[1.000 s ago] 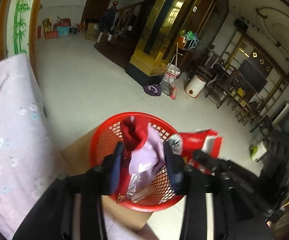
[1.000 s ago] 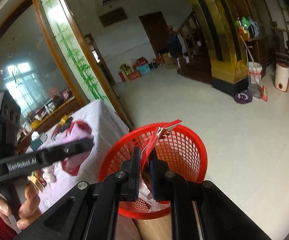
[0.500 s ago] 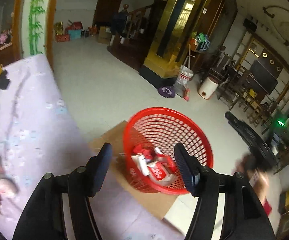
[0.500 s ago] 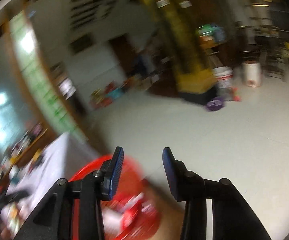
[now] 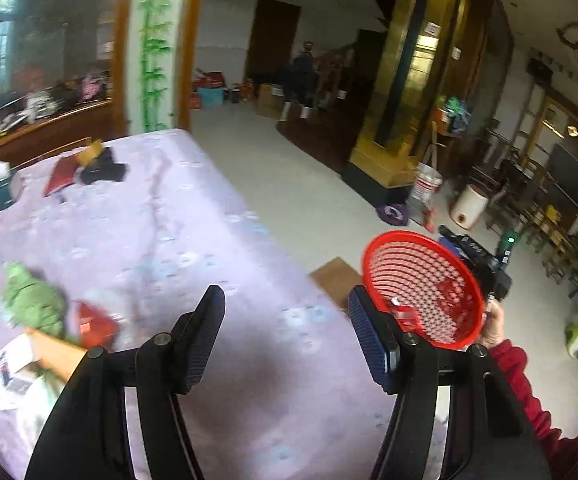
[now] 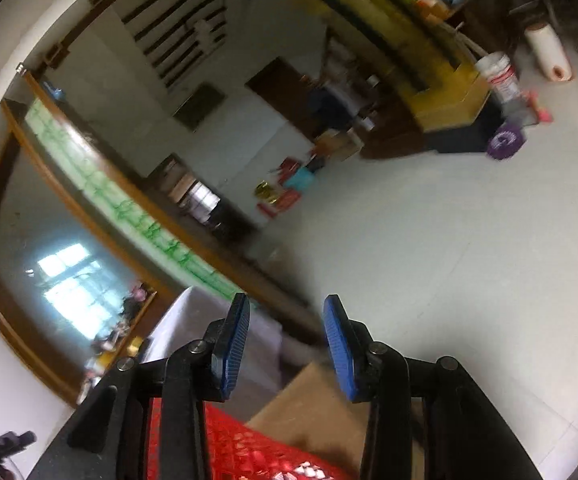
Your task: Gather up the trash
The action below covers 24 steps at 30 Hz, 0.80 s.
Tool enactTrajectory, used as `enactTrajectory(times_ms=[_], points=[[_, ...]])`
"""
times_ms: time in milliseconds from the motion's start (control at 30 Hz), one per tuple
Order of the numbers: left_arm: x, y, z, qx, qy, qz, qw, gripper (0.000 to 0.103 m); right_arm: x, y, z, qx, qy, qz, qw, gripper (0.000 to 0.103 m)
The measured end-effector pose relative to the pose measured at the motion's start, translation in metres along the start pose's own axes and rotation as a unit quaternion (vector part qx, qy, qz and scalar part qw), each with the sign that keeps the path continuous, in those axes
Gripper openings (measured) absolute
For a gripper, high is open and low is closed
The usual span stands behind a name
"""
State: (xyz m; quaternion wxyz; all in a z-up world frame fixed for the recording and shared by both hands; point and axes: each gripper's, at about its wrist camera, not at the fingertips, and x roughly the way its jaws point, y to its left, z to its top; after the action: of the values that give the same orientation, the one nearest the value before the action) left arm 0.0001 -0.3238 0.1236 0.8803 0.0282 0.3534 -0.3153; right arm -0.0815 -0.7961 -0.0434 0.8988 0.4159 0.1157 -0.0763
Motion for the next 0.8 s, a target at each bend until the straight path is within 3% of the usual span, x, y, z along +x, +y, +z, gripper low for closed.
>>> enactTrajectory(times_ms=[133, 300, 400, 433, 533, 600, 633, 667, 800], points=[[-0.012, 0.023, -0.009, -0.017, 0.000, 0.019, 0.9997, 0.063, 0.000, 0.008, -0.014, 0.019, 0.005, 0.025, 1.000, 0.044], [-0.021, 0.048, -0.022, -0.039, 0.008, 0.037, 0.9986, 0.063, -0.004, 0.015, -0.031, 0.008, 0.005, -0.006, 1.000, 0.044], [-0.038, 0.062, -0.030, -0.048, 0.004, 0.044, 0.9979, 0.063, -0.018, 0.014, -0.023, -0.002, -0.012, -0.067, 0.998, 0.044], [-0.044, 0.066, -0.032, -0.049, 0.001, 0.048, 0.9977, 0.063, -0.028, 0.022, -0.019, -0.031, -0.022, -0.110, 0.993, 0.044], [-0.062, 0.081, -0.041, -0.050, -0.008, 0.062, 0.9968, 0.063, -0.060, 0.057, -0.014, -0.100, -0.048, -0.166, 0.980, 0.044], [-0.072, 0.095, -0.048, -0.059, -0.010, 0.070, 0.9957, 0.063, -0.083, 0.082, -0.014, -0.130, -0.055, -0.158, 0.977, 0.052], [-0.075, 0.099, -0.050, -0.063, -0.010, 0.073, 0.9953, 0.063, -0.091, 0.093, -0.015, -0.137, -0.057, -0.154, 0.977, 0.069], [-0.080, 0.108, -0.055, -0.069, -0.009, 0.079, 0.9944, 0.063, -0.101, 0.108, -0.019, -0.145, -0.058, -0.141, 0.978, 0.079], [-0.094, 0.135, -0.072, -0.095, -0.005, 0.093, 0.9910, 0.063, -0.133, 0.178, -0.043, -0.206, -0.022, -0.100, 0.973, 0.081]])
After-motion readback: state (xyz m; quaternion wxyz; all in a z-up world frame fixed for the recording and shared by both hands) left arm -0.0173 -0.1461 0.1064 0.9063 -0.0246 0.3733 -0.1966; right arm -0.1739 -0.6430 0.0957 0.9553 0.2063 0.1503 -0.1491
